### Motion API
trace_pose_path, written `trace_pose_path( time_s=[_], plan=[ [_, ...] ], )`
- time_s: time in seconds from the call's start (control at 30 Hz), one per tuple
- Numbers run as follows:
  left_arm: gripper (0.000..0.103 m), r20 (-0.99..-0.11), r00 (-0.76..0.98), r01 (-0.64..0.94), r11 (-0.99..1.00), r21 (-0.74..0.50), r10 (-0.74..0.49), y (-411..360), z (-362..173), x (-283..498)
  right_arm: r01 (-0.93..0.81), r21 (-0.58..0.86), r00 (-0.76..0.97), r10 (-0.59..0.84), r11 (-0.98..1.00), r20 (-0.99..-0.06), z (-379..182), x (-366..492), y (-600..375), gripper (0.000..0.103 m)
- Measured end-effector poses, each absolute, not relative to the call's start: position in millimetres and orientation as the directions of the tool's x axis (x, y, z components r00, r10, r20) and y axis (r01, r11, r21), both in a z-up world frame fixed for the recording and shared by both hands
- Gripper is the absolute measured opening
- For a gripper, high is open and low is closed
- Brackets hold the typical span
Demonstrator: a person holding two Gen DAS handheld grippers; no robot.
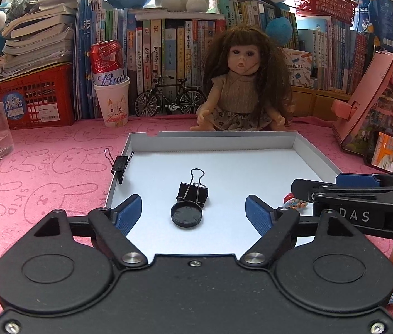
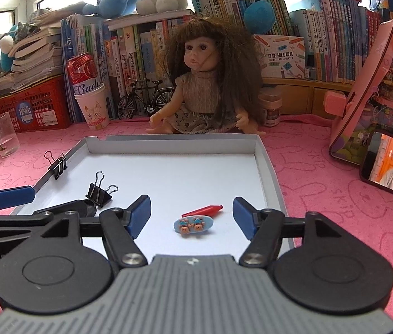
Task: Organize rigid objects
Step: 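Open both tools to release the lid and plate into the tray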
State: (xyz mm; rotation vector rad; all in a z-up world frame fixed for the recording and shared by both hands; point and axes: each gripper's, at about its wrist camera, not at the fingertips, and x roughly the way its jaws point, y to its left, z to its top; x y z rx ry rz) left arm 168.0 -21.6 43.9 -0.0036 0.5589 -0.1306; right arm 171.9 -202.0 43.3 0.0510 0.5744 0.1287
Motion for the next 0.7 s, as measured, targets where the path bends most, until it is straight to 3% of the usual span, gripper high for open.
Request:
trace_pose_path(
  time_s=[0.27, 0.7],
  plan=[
    [0.085, -0.522, 0.836, 0.141, 0.986, -0.093, -0.169, -12, 50, 149, -0.12, 0.082, 0.847, 0.145, 0.989, -0.512, 50, 151, -208, 0.087],
    [0.087, -0.513, 0.836, 0.171, 0.981, -0.096, -0.196, -12, 48, 115, -0.131, 0.041, 0.857, 0.134, 0.991, -0.498, 49, 118, -207, 0.089]
  ],
)
